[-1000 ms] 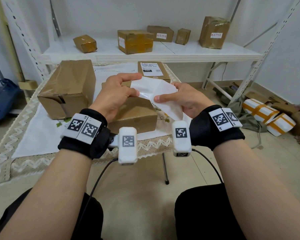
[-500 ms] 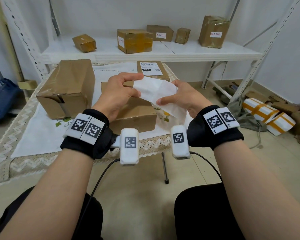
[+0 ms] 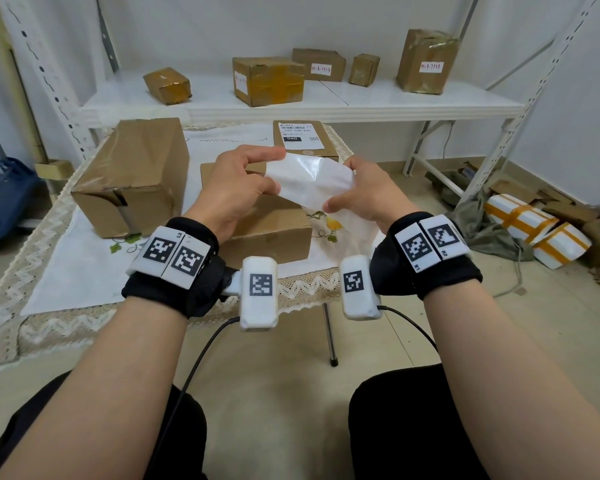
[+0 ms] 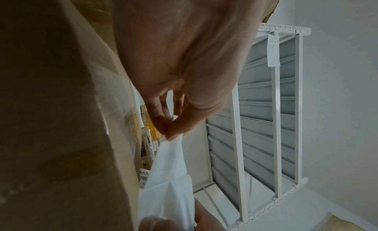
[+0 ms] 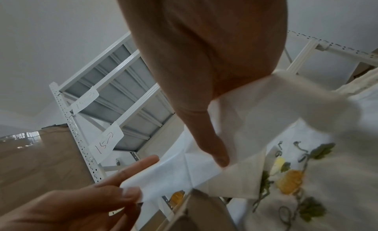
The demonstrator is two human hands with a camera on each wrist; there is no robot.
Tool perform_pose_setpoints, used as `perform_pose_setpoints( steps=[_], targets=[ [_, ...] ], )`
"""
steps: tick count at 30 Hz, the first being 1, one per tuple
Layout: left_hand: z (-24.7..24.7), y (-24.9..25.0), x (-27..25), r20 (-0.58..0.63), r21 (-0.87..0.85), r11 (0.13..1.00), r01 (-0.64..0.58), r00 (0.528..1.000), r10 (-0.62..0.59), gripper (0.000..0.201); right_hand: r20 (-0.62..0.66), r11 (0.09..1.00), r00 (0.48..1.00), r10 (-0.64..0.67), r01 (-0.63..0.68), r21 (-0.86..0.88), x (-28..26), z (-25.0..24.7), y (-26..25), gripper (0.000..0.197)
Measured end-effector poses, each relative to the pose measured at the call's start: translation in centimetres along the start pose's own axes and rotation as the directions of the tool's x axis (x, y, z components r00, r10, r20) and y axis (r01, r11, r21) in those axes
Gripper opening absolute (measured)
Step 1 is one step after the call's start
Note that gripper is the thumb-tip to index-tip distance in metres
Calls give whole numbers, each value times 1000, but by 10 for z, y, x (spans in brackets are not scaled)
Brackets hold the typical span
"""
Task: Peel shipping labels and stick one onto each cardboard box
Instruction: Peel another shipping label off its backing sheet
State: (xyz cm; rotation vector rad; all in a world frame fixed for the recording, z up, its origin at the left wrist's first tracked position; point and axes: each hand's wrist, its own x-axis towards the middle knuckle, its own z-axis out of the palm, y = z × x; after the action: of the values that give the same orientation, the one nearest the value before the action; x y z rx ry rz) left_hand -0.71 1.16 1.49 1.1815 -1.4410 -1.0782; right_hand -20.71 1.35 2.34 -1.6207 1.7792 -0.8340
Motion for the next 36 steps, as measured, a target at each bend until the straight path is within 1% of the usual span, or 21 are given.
perform_pose_setpoints(
  steps=[3,5,8,11,13,15,18,20,23,26,31,36],
  targets=[
    [-2,-1,1,-12,-5,1000,-2,1000,2,53,15,999,1000,-5,6,-37,0,1,-1,57],
    [-3,-1,2,-26,-10,1000,-9,1000,9,54,32,1000,999,-3,4,-20,0,2,-2,59],
    [-4,-1,3,-50,-11,1000,-18,999,17,53,28,1000,999,-22,21,17,0,1,0,44],
    [-5,-2,3,-45,-2,1000,-21,999,21,53,-4,997,999,-40,40,71,1,0,2,36],
    [-5,-2,3,-26,4,1000,-19,999,19,54,-48,993,997,-53,58,105,2,3,4,37],
    [-5,-2,3,-14,12,1000,-17,1000,17,55,-105,986,992,-71,86,143,5,5,5,44],
    [-5,-1,2,0,8,1000,-4,1000,4,56,-140,980,987,-75,99,175,7,8,6,36],
    [-5,-1,1,9,-4,1000,3,1000,-3,57,-159,975,985,-63,94,199,8,8,7,27],
    [-5,0,0,22,-25,1000,4,1000,-3,57,-175,967,983,-47,89,238,10,7,8,28],
    [-5,0,0,43,-68,997,34,999,-31,56,-180,957,983,-27,77,279,15,8,10,24],
    [-6,0,1,47,-100,993,60,997,-56,55,-189,938,982,27,40,346,19,12,12,30],
    [-5,3,-1,50,-146,987,73,997,-66,54,-204,911,975,85,6,411,19,10,11,25]
  ],
)
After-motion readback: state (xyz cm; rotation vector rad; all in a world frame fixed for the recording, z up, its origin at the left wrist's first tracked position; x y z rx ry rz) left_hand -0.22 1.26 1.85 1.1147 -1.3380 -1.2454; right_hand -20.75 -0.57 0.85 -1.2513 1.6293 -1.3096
